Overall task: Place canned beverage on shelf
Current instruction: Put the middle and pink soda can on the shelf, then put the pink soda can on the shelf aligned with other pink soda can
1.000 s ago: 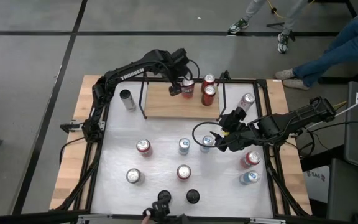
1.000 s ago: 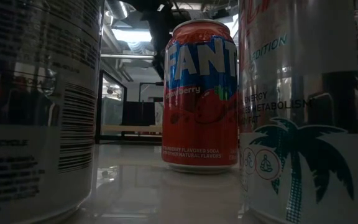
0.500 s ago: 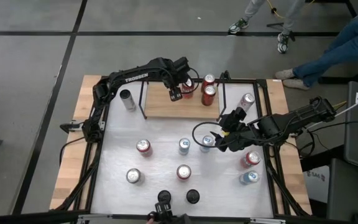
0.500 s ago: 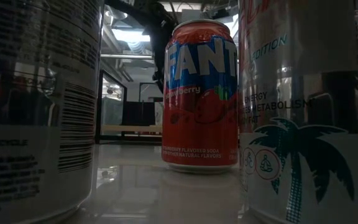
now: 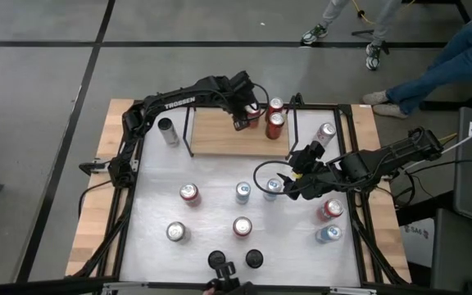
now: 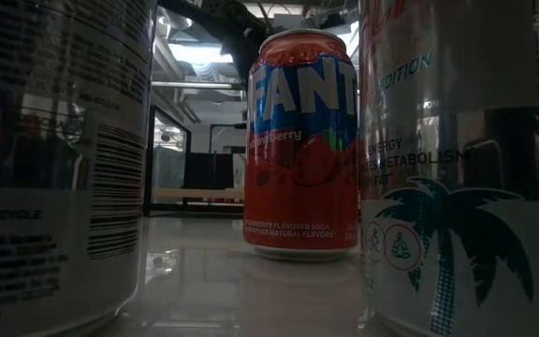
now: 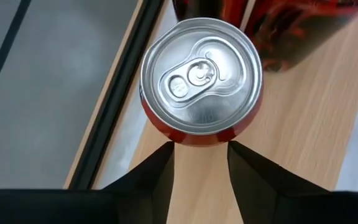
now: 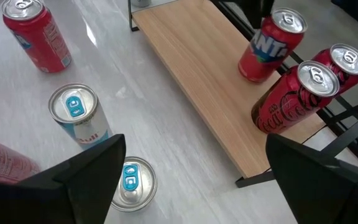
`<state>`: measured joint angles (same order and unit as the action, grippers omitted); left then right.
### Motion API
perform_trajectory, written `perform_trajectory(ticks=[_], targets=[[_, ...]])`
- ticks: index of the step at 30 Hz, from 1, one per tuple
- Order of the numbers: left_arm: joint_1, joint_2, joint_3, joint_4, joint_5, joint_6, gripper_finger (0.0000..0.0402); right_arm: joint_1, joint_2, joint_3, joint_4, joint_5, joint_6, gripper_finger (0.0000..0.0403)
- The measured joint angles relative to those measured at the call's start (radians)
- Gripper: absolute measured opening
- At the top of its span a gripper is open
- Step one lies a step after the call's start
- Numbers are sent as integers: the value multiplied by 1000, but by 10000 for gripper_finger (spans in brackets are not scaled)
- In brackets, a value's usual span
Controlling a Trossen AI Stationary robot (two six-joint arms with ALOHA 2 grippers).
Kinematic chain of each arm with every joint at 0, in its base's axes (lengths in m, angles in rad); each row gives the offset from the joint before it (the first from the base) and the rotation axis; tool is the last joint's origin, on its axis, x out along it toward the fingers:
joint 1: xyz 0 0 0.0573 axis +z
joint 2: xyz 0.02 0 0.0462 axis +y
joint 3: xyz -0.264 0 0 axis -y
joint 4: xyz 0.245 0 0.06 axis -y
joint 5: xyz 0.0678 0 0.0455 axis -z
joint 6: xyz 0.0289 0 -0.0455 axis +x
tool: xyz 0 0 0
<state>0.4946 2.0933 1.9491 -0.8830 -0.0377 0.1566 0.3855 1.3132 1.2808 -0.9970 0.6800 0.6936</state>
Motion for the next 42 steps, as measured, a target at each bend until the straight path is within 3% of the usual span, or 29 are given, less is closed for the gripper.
perform_trajectory(ticks=[19,28,36,42], targets=[[0,0,0,91,2,-23,135,0,0,0,0,0,-4,376],[-10,-58,118,-145,-4,-24,135,0,0,0,1,0,-4,376],[-75,-184,132,-426,5,-65,135,0,0,0,1,0,-4,376],[-144,-275,132,-535,4,-158,135,0,0,0,1,0,-4,376]])
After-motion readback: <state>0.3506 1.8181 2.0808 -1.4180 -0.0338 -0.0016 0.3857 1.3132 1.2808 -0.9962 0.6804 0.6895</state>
